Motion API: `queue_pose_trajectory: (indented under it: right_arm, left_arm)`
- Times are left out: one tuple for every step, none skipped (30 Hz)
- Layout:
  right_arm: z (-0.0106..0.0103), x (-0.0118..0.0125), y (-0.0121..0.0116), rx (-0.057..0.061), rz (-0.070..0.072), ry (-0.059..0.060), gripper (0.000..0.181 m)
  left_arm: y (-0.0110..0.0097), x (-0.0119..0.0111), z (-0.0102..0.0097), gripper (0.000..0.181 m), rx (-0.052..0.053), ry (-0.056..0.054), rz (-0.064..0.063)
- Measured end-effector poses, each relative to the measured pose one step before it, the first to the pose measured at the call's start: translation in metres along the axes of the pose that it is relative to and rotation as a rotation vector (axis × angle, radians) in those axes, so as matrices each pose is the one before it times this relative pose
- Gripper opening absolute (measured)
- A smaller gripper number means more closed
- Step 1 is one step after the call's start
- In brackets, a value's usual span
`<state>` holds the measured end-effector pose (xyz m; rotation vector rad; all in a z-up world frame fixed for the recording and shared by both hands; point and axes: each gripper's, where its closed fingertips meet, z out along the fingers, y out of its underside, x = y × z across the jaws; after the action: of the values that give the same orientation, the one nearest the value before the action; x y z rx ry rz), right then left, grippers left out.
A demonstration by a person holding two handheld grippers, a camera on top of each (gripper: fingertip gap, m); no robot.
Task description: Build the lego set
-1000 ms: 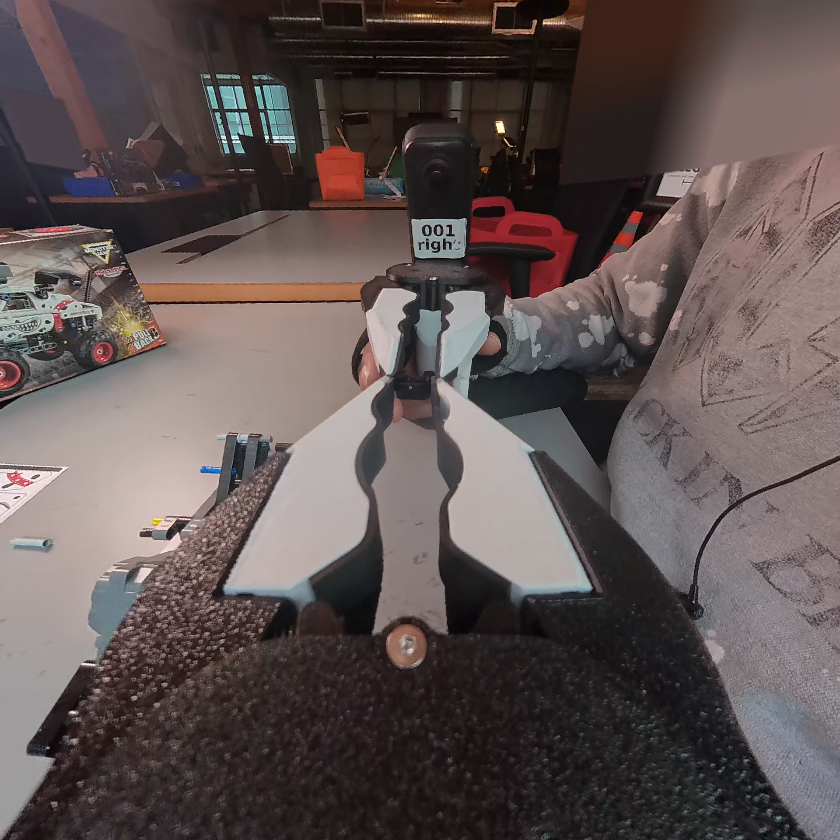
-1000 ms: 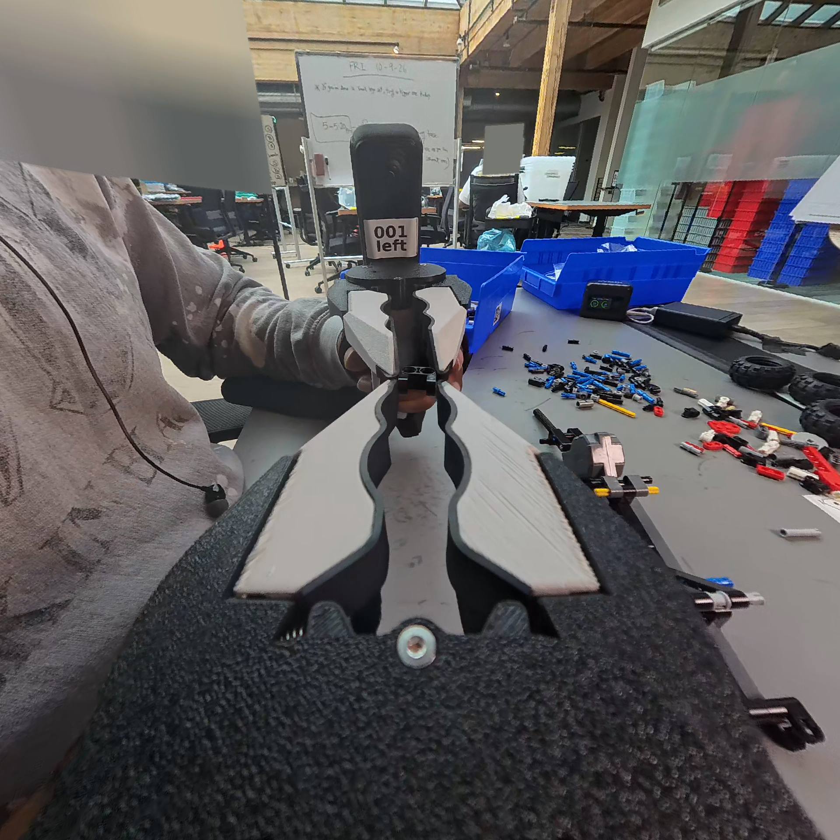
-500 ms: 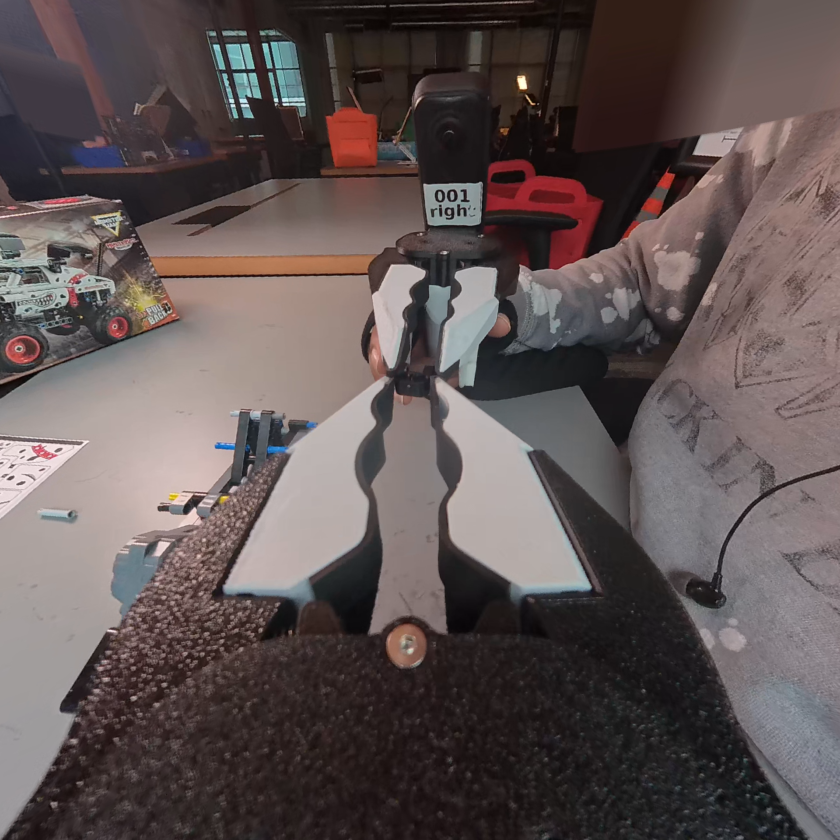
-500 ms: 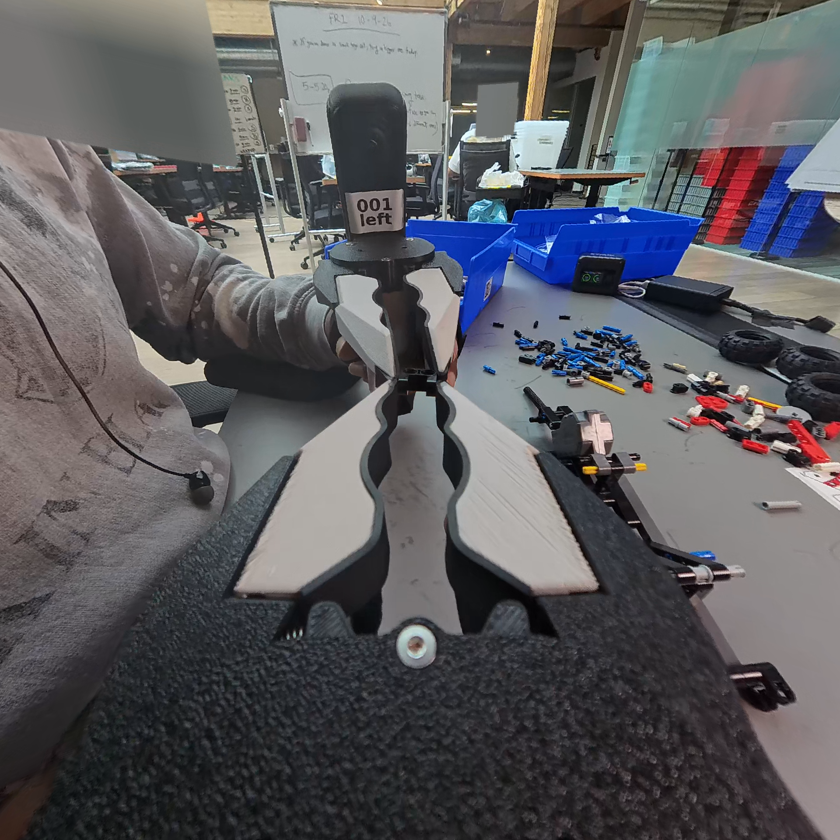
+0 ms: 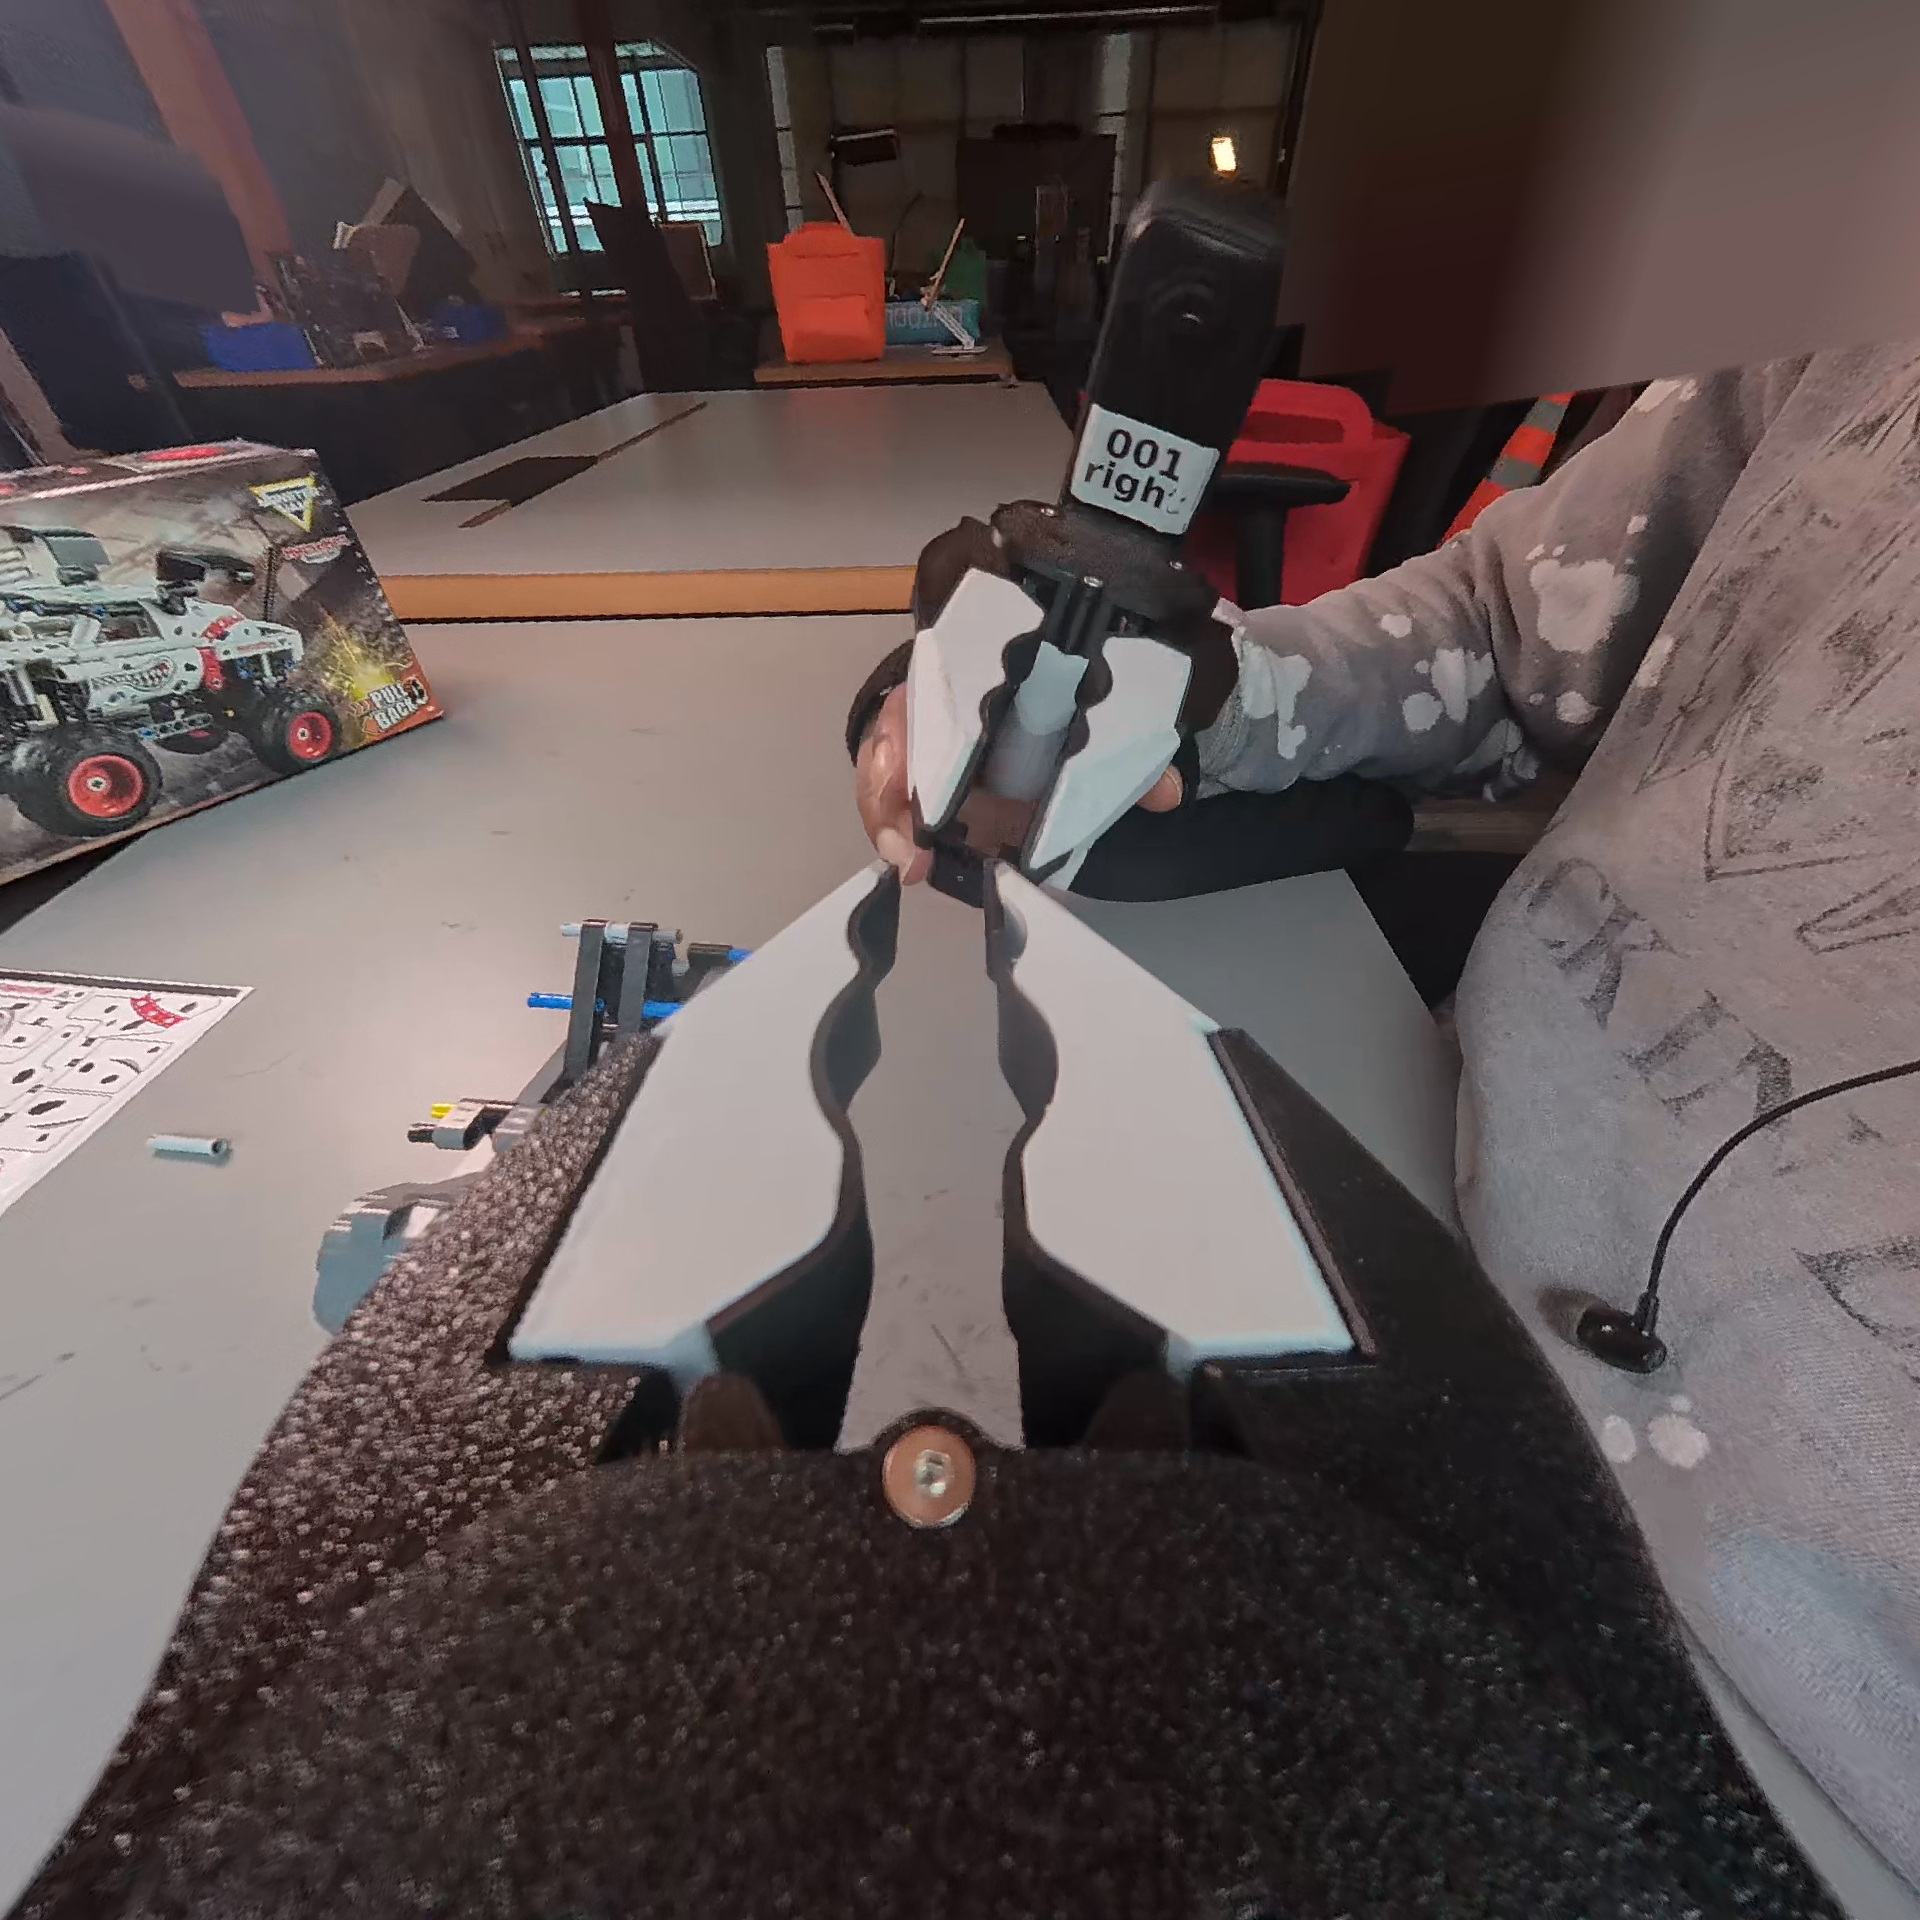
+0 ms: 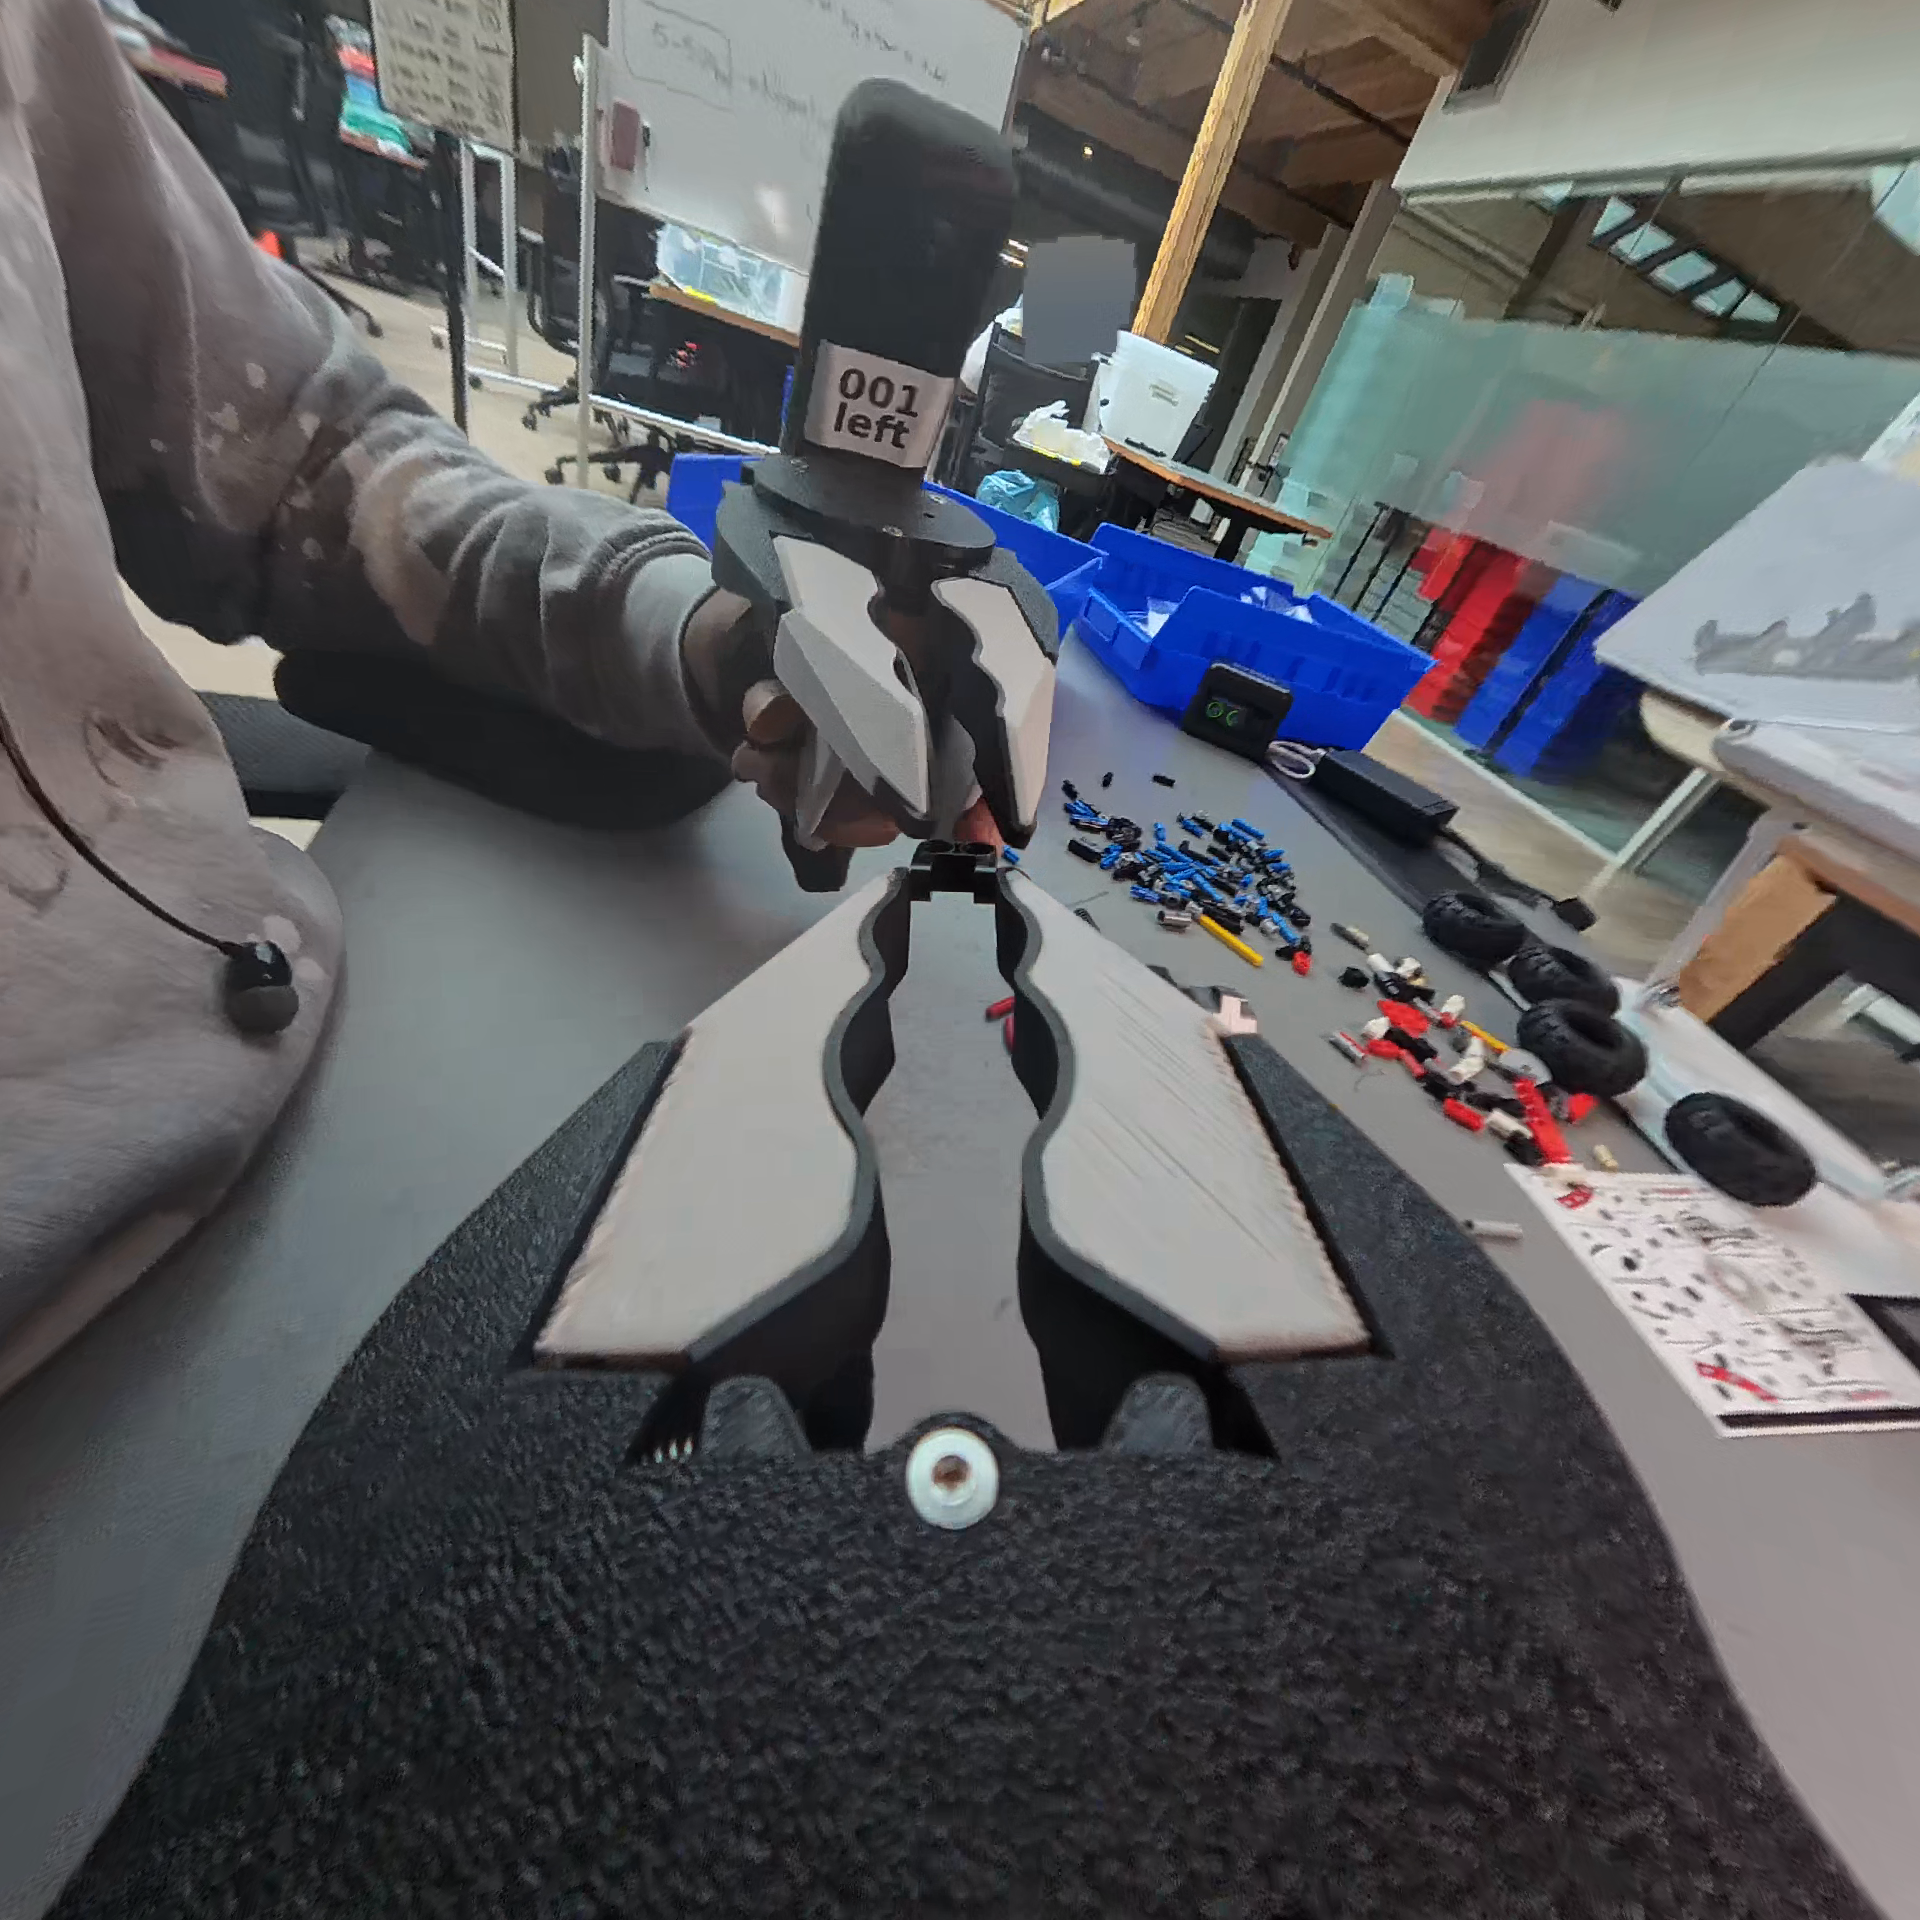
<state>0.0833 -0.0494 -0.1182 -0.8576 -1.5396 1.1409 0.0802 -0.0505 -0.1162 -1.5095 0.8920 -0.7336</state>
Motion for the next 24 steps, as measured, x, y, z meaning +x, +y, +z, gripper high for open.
queue_pose_trajectory:
  right_arm:
    - [0.00093,-0.00191,-0.00087,0.0000,-0.0605,0.0132,0.016]
    - [0.00053,-0.00061,-0.00140,0.0033,-0.0617,0.0198,0.016]
    - [0.00057,-0.00007,-0.00081,-0.0030,-0.0560,0.0198,0.016]
    - [0.00063,0.00005,-0.00057,-0.0049,-0.0434,0.0163,0.016]
    - [0.00036,0.00052,-0.00099,0.0001,-0.0280,0.0148,0.016]
    - [0.00007,0.00042,-0.00134,0.0037,-0.0134,0.0083,0.016]
    - [-0.00032,0.00098,-0.00130,0.0048,-0.0084,0.0086,0.016]
    - [-0.00040,0.00125,-0.00081,0.0026,-0.0098,0.0089,0.016]
    - [-0.00016,0.00045,0.00029,-0.0031,-0.0067,0.0026,0.016]
    - [0.00001,0.00001,0.00121,-0.0055,-0.0032,0.0001,0.016]
    - [0.00028,-0.00095,0.00152,-0.0068,-0.0049,-0.0039,0.016]
    - [0.00055,-0.00192,0.00211,-0.0117,-0.0098,-0.0076,0.016]
    - [0.00084,-0.00210,0.00228,-0.0131,-0.0177,-0.0045,0.016]
    - [0.00085,-0.00293,0.00179,-0.0120,-0.0209,-0.0071,0.016]
    - [0.00101,-0.00304,0.00091,-0.0082,-0.0171,-0.0082,0.016]
    - [0.00092,-0.00244,0.00098,-0.0090,-0.0144,-0.0052,0.016]
    - [0.00042,-0.00183,0.00047,-0.0052,-0.0147,-0.0043,0.016]
    - [0.00026,-0.00112,0.00070,-0.0060,-0.0109,-0.0019,0.016]
    - [0.00027,-0.00108,0.00066,-0.0046,-0.0064,-0.0029,0.016]
    - [0.00039,-0.00077,0.00076,-0.0043,-0.0066,-0.0010,0.016]
    - [0.00038,-0.00034,0.00090,-0.0054,-0.0074,0.0005,0.016]
    - [0.00032,-0.00004,0.00127,-0.0068,-0.0054,0.0011,0.016]
    - [0.00043,0.00054,0.00185,-0.0101,-0.0019,0.0045,0.016]
    - [0.00034,0.00055,0.00203,-0.0104,-0.0034,0.0048,0.016]
  left_arm:
    - [0.00005,0.00057,-0.00064,0.019,0.0032,0.0168,-0.0285]
    - [-0.00054,0.00089,-0.00082,0.020,0.0075,0.0202,-0.0331]
    - [-0.00143,0.00057,-0.00106,0.022,0.0124,0.0189,-0.0334]
    - [-0.00156,0.00056,-0.00084,0.023,0.0125,0.0165,-0.0273]
    - [-0.00109,0.00063,-0.00061,0.024,0.0083,0.0125,-0.0170]
    - [-0.00008,0.00067,-0.00017,0.025,0.0013,0.0085,-0.0075]
    - [0.00074,0.00071,0.00028,0.026,-0.0044,0.0064,-0.0015]
    - [0.00131,0.00115,0.00061,0.026,-0.0075,0.0058,0.0009]
    - [0.00149,0.00099,0.00085,0.026,-0.0083,0.0043,0.0017]
    - [0.00148,0.00075,0.00100,0.026,-0.0076,0.0019,0.0008]
    - [0.00131,0.00038,0.00101,0.025,-0.0067,0.0008,-0.0013]
    - [0.00128,0.00019,0.00092,0.024,-0.0061,0.0010,-0.0041]
    - [0.00132,-0.00017,0.00085,0.022,-0.0069,0.0001,-0.0070]
    - [0.00195,-0.00083,0.00085,0.020,-0.0092,-0.0018,-0.0093]
    - [0.00245,-0.00093,0.00078,0.019,-0.0119,-0.0015,-0.0101]
    - [0.00237,0.00054,0.00056,0.017,-0.0118,0.0078,-0.0093]
    - [0.00202,0.00115,0.00023,0.017,-0.0108,0.0104,-0.0084]
    - [0.00157,0.00028,-0.00005,0.017,-0.0111,0.0051,-0.0068]
    - [0.00139,0.00008,-0.00005,0.016,-0.0122,0.0039,-0.0063]
    - [0.00125,-0.00007,-0.00015,0.016,-0.0119,0.0027,-0.0069]
    - [0.00085,-0.00067,-0.00006,0.016,-0.0089,-0.0012,-0.0055]
    - [0.00067,-0.00121,0.00007,0.015,-0.0055,-0.0064,-0.0035]
    - [0.00049,-0.00214,0.00010,0.014,-0.0026,-0.0123,-0.0025]
    - [0.00044,-0.00219,0.00039,0.014,-0.0019,-0.0128,-0.0031]
